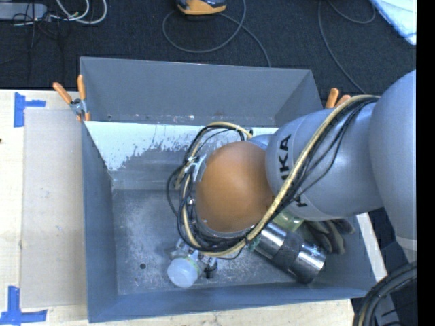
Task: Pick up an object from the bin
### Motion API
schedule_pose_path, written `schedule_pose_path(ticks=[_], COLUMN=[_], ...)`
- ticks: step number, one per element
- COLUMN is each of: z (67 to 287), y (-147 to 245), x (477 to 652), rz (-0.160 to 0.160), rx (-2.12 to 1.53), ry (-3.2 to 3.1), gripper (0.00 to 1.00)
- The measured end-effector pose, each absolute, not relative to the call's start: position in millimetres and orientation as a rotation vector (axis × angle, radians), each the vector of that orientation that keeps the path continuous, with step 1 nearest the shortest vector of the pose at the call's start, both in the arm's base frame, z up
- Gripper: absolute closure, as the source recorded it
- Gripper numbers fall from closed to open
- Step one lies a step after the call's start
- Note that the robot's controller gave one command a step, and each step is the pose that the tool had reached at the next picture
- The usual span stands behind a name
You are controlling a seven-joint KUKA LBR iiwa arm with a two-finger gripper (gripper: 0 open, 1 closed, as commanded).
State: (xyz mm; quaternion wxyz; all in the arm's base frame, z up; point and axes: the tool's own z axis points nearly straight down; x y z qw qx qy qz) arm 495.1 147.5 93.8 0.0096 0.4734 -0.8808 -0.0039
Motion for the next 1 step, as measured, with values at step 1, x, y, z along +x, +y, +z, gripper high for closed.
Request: schedule_pose_path(ticks=[1], z=[116.8], y=[148.2], x=[497.1], rz=[-0.009], rx=[1.482], ry=[-2.757], gripper=[1.00])
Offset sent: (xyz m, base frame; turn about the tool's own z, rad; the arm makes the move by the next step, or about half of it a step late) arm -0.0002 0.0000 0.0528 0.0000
